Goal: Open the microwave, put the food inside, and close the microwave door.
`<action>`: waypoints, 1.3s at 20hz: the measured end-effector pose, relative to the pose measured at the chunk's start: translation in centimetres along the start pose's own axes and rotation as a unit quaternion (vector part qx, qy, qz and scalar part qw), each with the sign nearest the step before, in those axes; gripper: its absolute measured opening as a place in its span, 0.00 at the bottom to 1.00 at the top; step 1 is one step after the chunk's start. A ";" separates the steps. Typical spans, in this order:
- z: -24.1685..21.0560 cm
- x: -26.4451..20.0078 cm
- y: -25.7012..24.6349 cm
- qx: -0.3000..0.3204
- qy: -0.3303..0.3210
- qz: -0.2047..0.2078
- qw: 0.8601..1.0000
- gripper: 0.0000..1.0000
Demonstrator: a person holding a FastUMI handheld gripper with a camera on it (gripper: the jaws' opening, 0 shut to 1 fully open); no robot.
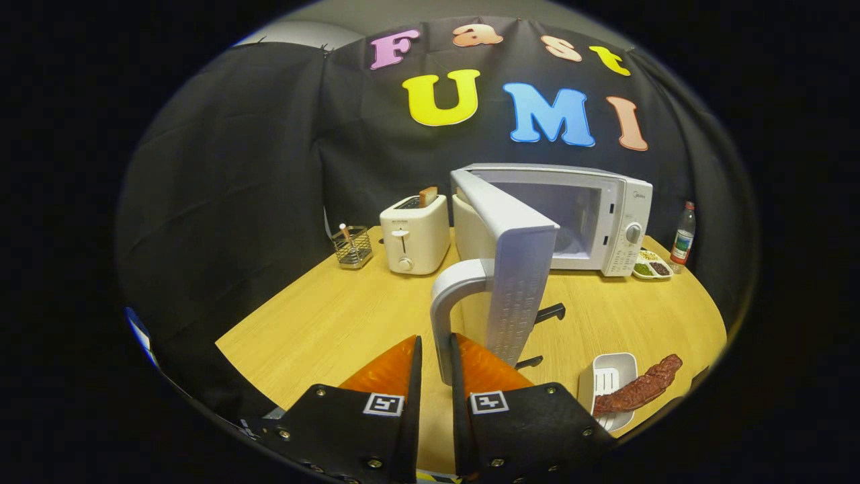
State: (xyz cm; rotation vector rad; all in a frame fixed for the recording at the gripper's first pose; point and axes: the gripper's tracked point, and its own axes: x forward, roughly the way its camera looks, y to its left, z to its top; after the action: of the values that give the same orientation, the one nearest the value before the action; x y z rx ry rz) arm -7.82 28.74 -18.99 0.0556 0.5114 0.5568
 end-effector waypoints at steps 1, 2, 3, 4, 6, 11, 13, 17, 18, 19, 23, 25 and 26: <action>0.0 0.1 0.7 -0.003 -0.002 0.004 1.000 0.22; -0.1 0.2 1.5 -0.006 -0.002 0.009 1.000 0.22; -0.1 0.4 2.2 -0.011 -0.001 0.016 1.000 0.22; -0.1 0.6 3.1 -0.016 -0.002 0.024 1.000 0.22; -0.3 0.9 4.4 -0.025 -0.001 0.043 0.999 0.22; -0.5 0.6 8.8 -0.044 0.009 0.141 0.989 0.22; 0.8 -1.1 9.3 -0.055 -0.016 0.168 0.984 0.22; 3.2 -5.5 7.9 -0.052 -0.072 0.193 0.977 0.98; 3.8 -5.8 6.9 -0.050 -0.085 0.184 0.978 0.98; 4.4 -6.3 5.7 -0.048 -0.094 0.173 0.979 0.98; 5.7 -7.5 -0.7 -0.032 -0.110 0.115 0.987 0.98; 5.6 -7.6 -4.2 -0.021 -0.108 0.082 0.990 0.98; 5.3 -7.7 -6.0 -0.013 -0.104 0.065 0.992 0.98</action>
State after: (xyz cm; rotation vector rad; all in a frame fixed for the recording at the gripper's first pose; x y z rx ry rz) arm -7.92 20.14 -12.01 0.1212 0.2977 0.6779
